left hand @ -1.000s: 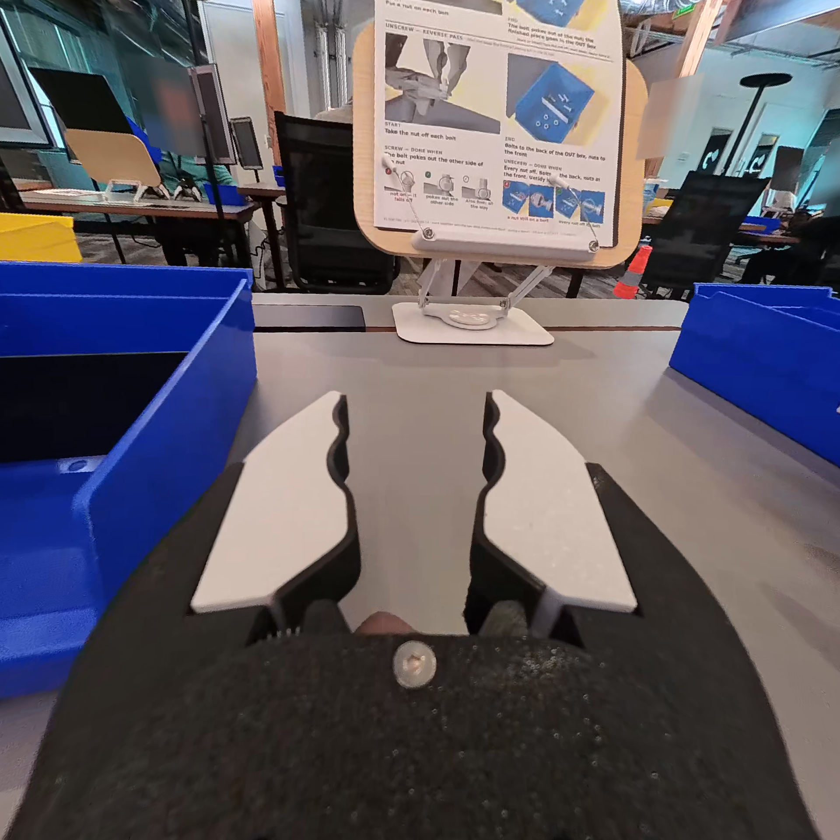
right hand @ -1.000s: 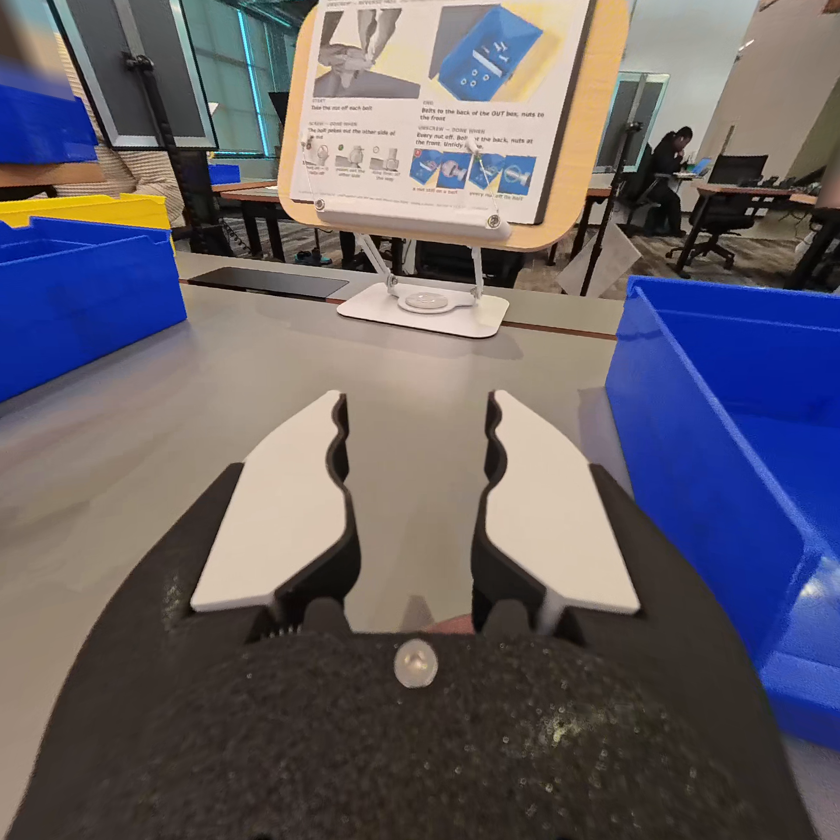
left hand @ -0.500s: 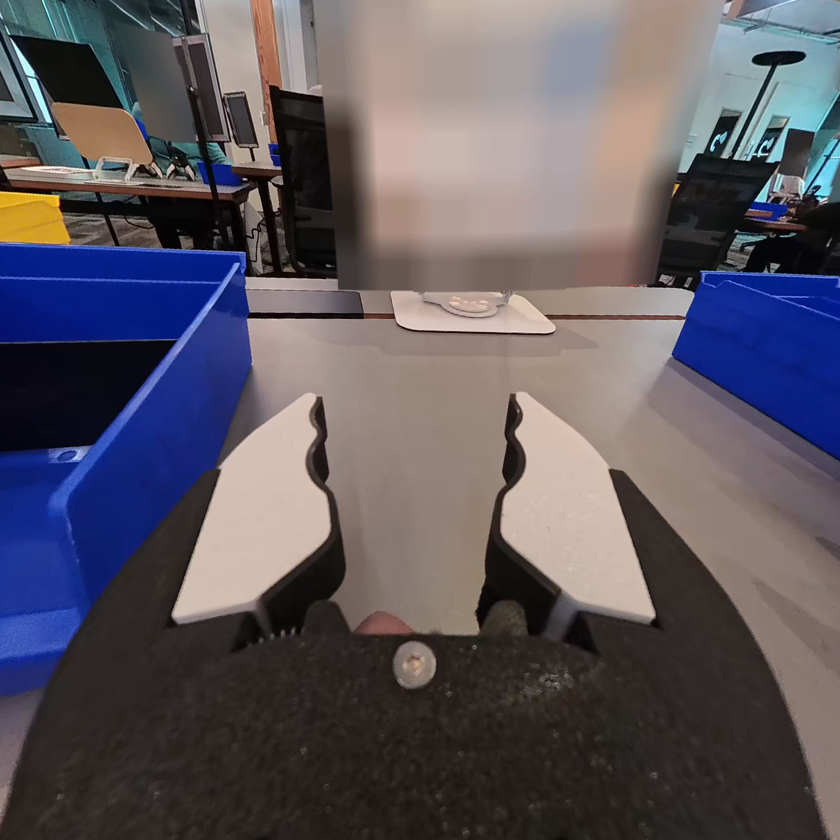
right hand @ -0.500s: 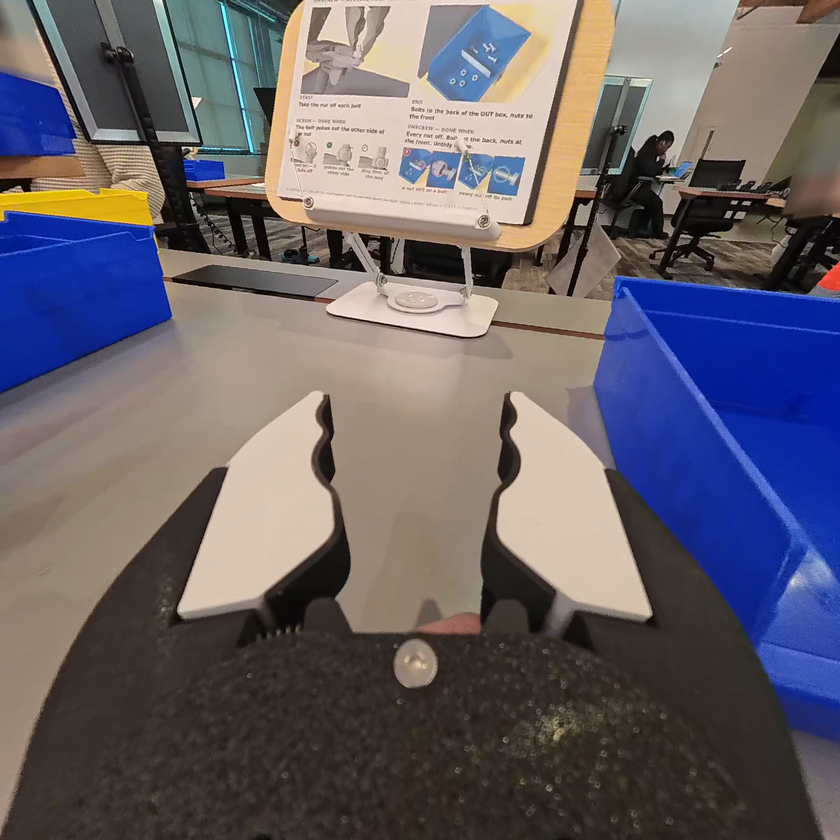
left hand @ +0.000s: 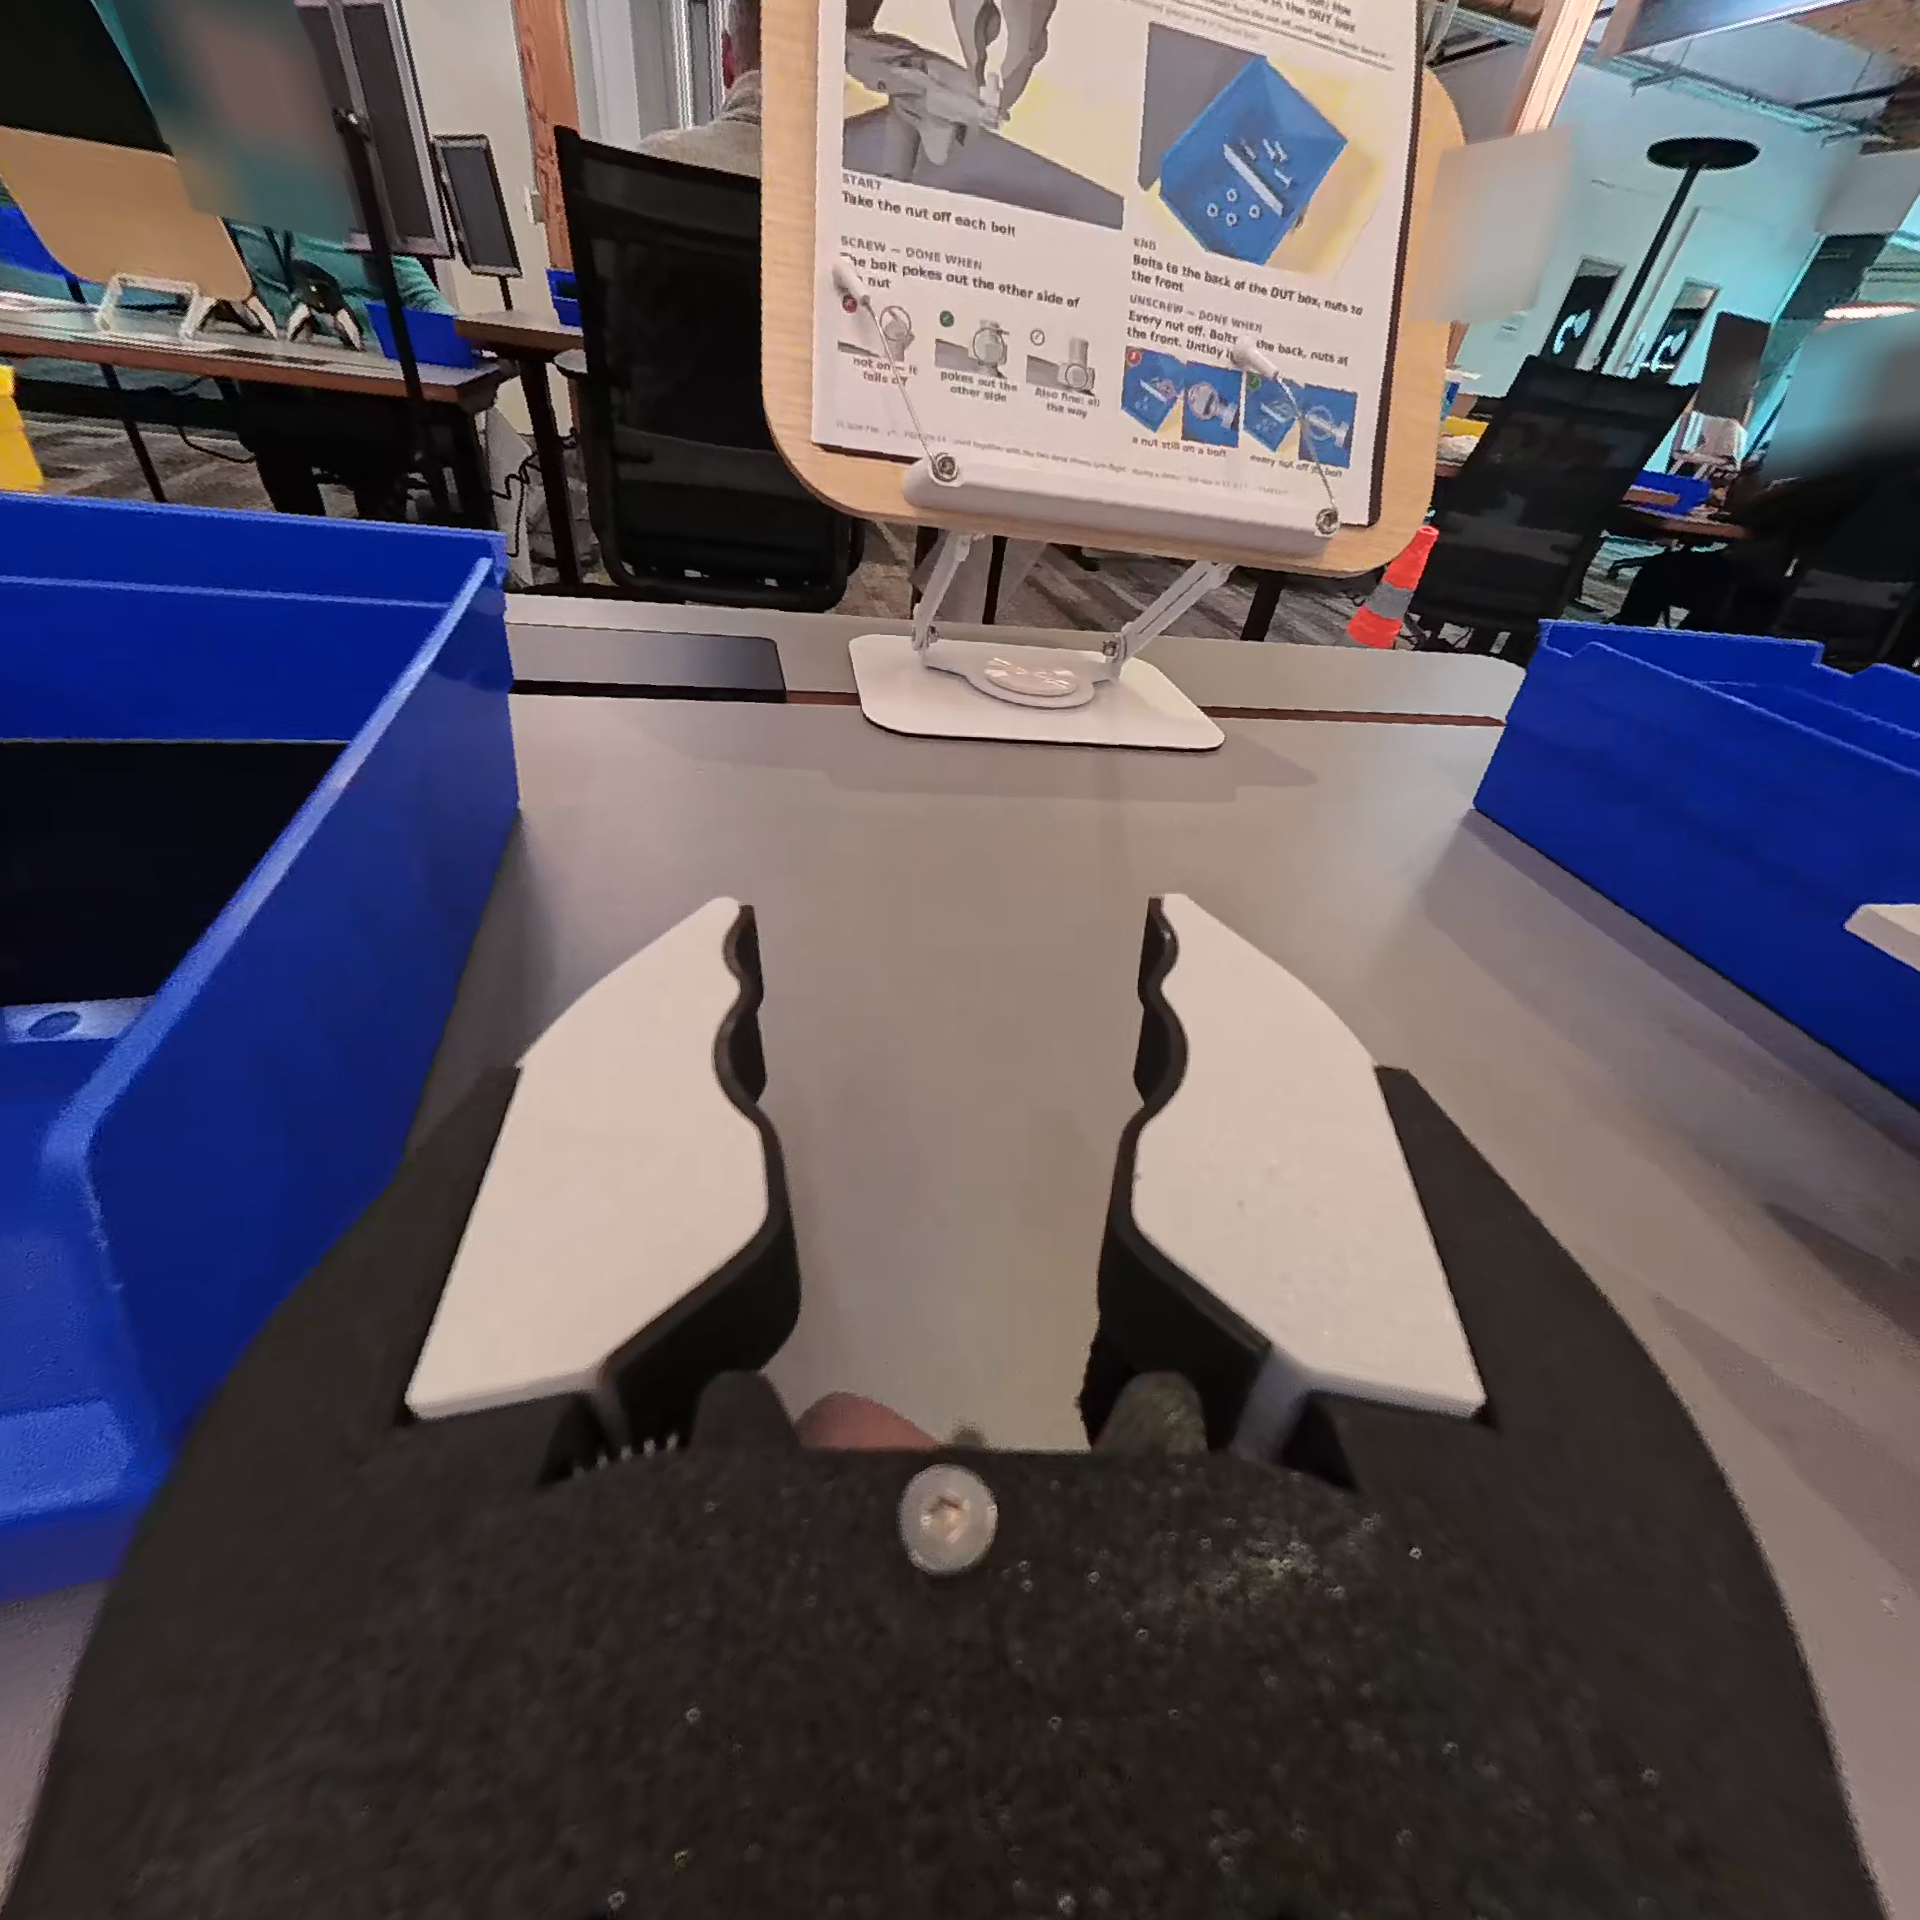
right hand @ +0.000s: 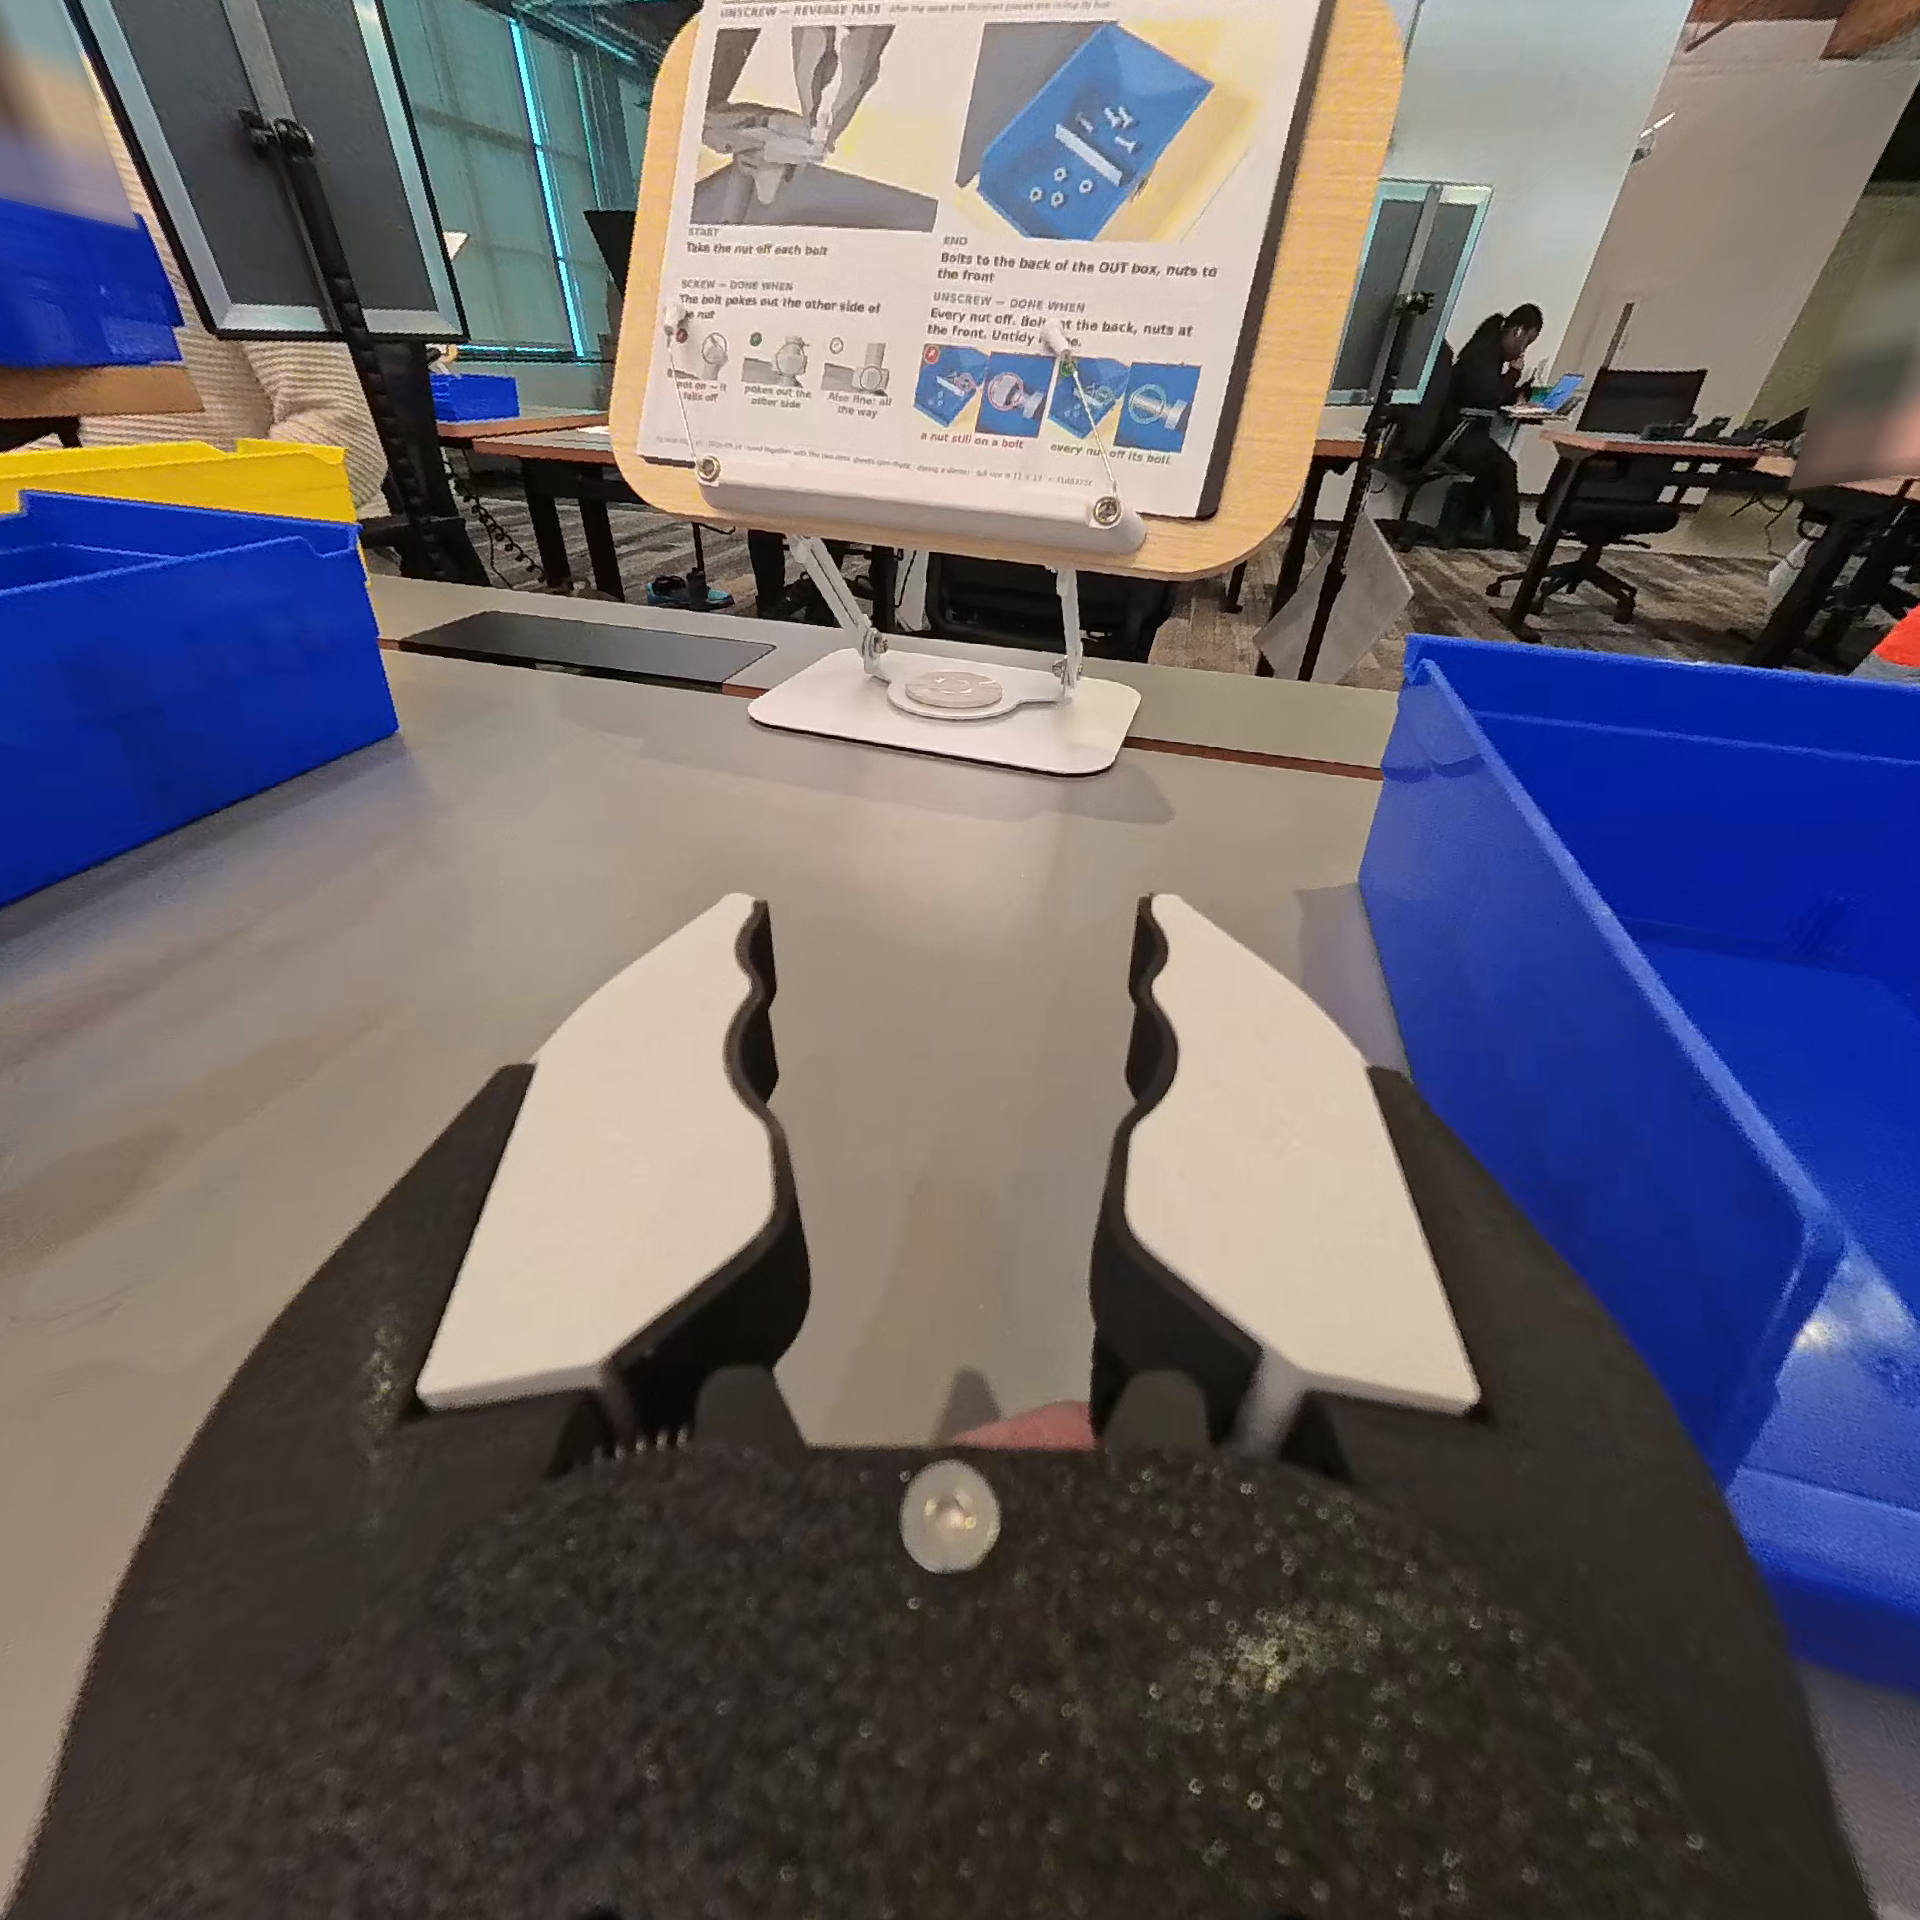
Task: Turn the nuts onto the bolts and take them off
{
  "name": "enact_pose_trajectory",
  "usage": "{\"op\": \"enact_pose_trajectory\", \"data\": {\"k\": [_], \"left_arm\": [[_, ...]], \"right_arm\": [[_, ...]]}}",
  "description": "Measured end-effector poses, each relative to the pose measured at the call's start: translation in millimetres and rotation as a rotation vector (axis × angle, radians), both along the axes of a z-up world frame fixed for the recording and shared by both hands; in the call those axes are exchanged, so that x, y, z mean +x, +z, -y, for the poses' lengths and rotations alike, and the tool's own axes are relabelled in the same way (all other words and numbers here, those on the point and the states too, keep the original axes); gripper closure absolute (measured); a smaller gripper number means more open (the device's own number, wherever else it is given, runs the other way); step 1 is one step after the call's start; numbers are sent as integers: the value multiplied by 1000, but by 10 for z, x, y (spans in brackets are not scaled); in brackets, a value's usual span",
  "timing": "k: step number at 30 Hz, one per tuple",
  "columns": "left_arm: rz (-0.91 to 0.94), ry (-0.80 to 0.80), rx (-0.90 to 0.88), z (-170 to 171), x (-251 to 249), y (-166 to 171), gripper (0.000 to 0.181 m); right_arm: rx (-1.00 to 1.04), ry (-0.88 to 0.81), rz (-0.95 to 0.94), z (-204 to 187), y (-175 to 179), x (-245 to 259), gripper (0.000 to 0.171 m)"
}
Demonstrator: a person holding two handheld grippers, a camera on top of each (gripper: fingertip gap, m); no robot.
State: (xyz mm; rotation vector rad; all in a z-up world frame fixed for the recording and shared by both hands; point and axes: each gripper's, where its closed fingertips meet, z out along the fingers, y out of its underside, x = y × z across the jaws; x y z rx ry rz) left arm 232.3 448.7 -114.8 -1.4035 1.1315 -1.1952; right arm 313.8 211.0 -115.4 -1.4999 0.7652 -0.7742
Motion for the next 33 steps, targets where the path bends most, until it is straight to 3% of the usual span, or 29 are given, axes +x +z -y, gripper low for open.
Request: {"op": "enact_pose_trajectory", "data": {"k": [7, 12, 18, 23, 26, 29, 33], "left_arm": [[-15, -30, 93, 155, 22, -12, 101], [-26, -58, 135, 247, 32, -32, 104], [-64, -131, 98, 300, 76, -80, 120], [-51, -304, -32, 454, 70, -17, 118], [-130, -349, -78, 375, -17, 196, 118], [-206, -416, 64, 209, -162, 576, 117], [-390, -321, 269, -555, -302, 806, 118]], "right_arm": [[-7, -6, 11, -2, 6, -9, 105], [-18, 10, -2, -29, -13, -6, 105], [-14, 25, -25, -40, -32, 9, 105], [-7, 45, -48, -56, -51, 19, 105], [14, 52, -50, -42, -39, 17, 105], [25, 60, -67, -42, -48, 30, 106], [36, 72, -76, -45, -50, 31, 106]]}}
